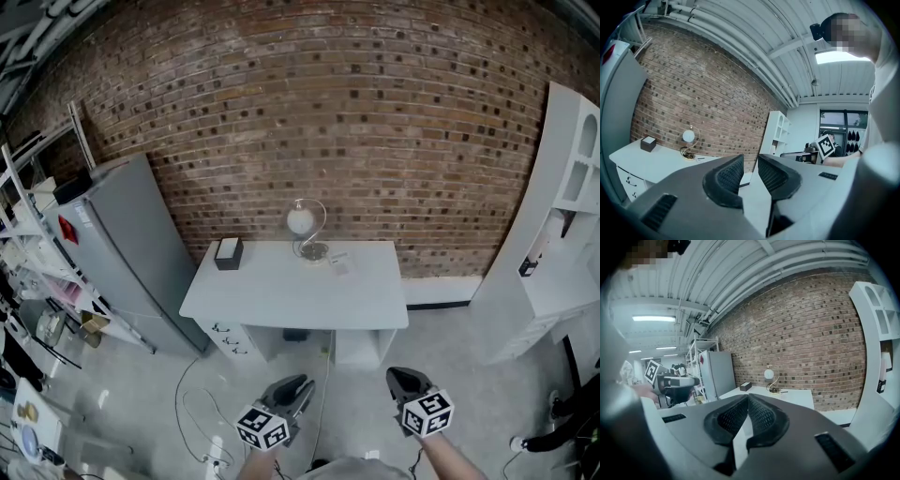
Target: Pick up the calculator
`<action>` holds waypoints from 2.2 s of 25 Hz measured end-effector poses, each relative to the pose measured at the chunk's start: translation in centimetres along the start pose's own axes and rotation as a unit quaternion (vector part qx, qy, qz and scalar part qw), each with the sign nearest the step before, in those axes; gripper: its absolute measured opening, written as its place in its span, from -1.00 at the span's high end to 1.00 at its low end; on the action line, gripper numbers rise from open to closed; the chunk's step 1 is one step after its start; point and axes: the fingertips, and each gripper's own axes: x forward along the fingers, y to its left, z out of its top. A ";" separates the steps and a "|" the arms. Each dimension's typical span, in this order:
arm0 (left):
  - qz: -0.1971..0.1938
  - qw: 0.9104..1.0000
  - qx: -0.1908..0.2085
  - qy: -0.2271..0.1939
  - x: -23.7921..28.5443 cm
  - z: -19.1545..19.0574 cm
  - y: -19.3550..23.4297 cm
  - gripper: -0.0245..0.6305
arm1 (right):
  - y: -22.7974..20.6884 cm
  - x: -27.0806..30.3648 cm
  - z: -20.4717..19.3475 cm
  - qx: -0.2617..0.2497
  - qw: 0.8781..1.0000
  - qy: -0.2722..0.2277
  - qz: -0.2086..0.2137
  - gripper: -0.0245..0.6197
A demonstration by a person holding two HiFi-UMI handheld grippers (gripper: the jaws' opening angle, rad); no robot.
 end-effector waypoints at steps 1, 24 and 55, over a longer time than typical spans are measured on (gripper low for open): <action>-0.002 1.000 -0.003 -0.001 -0.1 0.0 0.1 0.56 | 0.1 0.1 -0.1 0.000 1.000 0.000 0.000 0.89; -0.026 0.999 -0.015 0.012 -3.4 -1.1 3.5 0.43 | 3.2 2.0 -1.3 0.015 0.999 0.012 -0.041 0.89; 0.031 0.998 -0.026 0.044 16.6 0.6 14.0 0.34 | -14.7 20.4 1.3 0.047 0.998 0.035 0.018 0.89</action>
